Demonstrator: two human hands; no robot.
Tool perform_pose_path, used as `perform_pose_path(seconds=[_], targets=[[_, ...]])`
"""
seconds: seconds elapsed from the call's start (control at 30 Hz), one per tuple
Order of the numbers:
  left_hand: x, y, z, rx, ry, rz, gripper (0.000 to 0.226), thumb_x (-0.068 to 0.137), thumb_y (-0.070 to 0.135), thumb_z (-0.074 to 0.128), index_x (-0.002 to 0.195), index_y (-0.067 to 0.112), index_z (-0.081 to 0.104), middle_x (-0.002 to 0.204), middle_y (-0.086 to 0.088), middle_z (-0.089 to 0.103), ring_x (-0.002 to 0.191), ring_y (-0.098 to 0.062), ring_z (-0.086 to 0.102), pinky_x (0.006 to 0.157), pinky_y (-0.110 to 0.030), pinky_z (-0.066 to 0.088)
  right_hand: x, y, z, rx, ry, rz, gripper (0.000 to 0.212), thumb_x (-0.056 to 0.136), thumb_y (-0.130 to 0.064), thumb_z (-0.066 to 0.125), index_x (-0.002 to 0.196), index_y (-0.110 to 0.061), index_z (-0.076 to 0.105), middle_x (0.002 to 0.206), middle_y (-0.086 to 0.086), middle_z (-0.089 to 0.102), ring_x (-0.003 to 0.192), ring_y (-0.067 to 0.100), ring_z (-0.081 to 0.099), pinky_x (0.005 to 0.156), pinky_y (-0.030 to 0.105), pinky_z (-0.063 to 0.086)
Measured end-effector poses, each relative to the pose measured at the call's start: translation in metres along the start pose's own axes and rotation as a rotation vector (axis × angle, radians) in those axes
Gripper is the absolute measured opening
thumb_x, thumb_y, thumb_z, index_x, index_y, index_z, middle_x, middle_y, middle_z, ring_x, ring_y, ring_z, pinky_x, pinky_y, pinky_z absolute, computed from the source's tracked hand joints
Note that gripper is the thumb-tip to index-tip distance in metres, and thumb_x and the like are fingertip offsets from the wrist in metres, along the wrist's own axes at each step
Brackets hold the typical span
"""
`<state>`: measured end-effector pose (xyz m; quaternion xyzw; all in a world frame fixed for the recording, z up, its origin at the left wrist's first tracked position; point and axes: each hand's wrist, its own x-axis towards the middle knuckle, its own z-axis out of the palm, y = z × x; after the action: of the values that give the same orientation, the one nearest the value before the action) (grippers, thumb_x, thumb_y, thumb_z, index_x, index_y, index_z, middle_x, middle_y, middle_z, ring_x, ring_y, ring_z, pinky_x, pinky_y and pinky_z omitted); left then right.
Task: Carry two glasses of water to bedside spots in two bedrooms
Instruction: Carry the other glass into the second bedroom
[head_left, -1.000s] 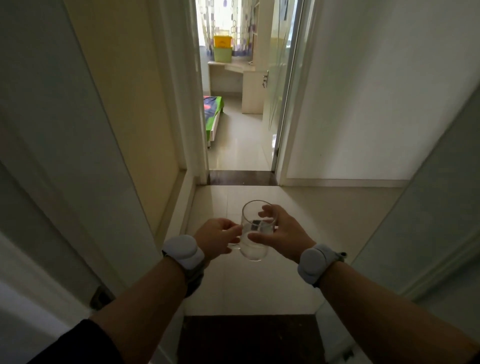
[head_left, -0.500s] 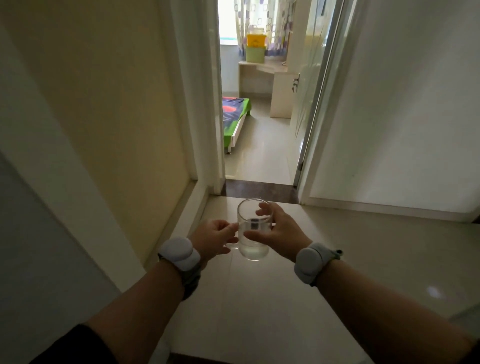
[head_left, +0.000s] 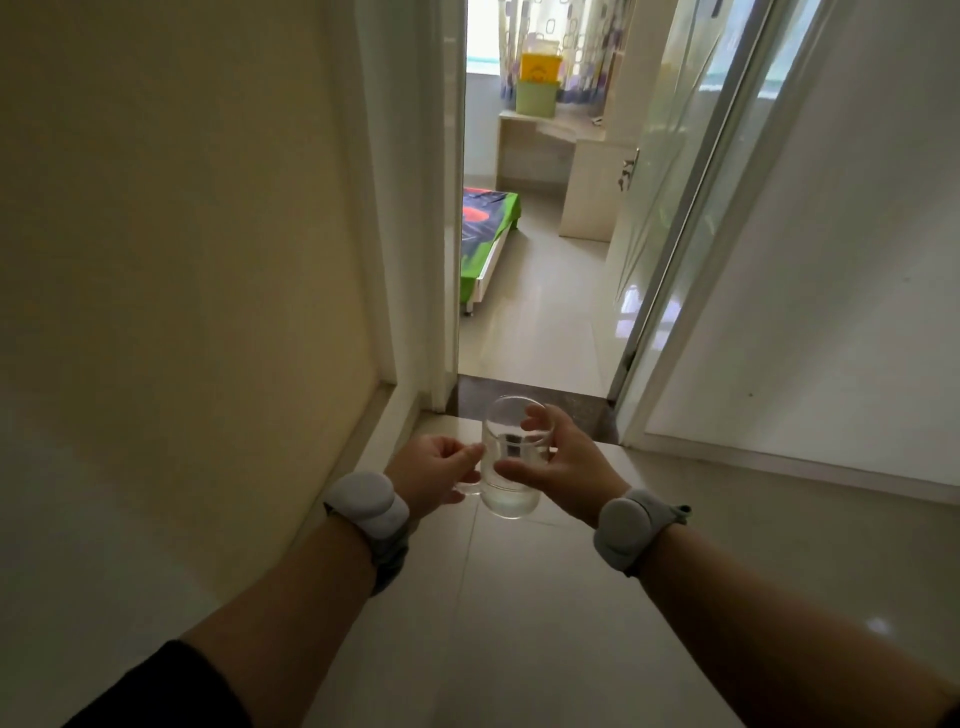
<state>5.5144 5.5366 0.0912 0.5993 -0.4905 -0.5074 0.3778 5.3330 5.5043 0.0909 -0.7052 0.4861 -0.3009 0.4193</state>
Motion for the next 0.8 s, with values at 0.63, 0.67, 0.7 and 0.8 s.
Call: perform_pose_path(seconds=[0.63, 0.67, 0.7, 0.8], targets=[[0.319, 0.093, 0.014, 0.112, -0.139, -0.001, 0.016, 0.088, 0.028, 0.054, 0.083, 0.014, 0.061, 0.089, -0.007, 0.067, 0.092, -0.024, 0.065, 0.084, -0.037, 0.055, 0.287, 0.082, -0.121, -0.021, 0.049, 0.047, 0.083, 0.067, -0.042, 0.079, 0.134, -0.024, 0.033, 0.117, -0.011, 0.046, 0.101, 0.008, 0.051, 0.074, 0.01, 0.04], [0.339, 0.1, 0.02, 0.102, -0.135, -0.018, 0.016, 0.088, 0.028, 0.054, 0.084, 0.013, 0.061, 0.089, -0.006, 0.067, 0.091, -0.022, 0.065, 0.083, -0.037, 0.055, 0.306, 0.088, -0.134, -0.015, 0.033, 0.053, 0.084, 0.067, -0.041, 0.079, 0.135, -0.023, 0.032, 0.118, -0.01, 0.045, 0.104, 0.011, 0.05, 0.078, 0.013, 0.041], [0.355, 0.108, 0.024, 0.101, -0.13, -0.035, 0.017, 0.089, 0.027, 0.054, 0.085, 0.013, 0.061, 0.088, -0.006, 0.067, 0.089, -0.021, 0.065, 0.082, -0.036, 0.055, 0.321, 0.092, -0.144, -0.012, 0.015, 0.062, 0.085, 0.067, -0.04, 0.079, 0.135, -0.023, 0.031, 0.12, -0.008, 0.045, 0.107, 0.013, 0.05, 0.084, 0.017, 0.044], [0.406, 0.13, 0.035, 0.064, -0.091, -0.047, 0.02, 0.089, 0.025, 0.054, 0.09, 0.006, 0.061, 0.09, -0.011, 0.067, 0.084, -0.022, 0.066, 0.075, -0.032, 0.057, 0.375, 0.1, -0.18, -0.023, -0.043, 0.044, 0.086, 0.067, -0.035, 0.08, 0.136, -0.021, 0.031, 0.13, 0.001, 0.046, 0.111, 0.017, 0.05, 0.095, 0.029, 0.046]])
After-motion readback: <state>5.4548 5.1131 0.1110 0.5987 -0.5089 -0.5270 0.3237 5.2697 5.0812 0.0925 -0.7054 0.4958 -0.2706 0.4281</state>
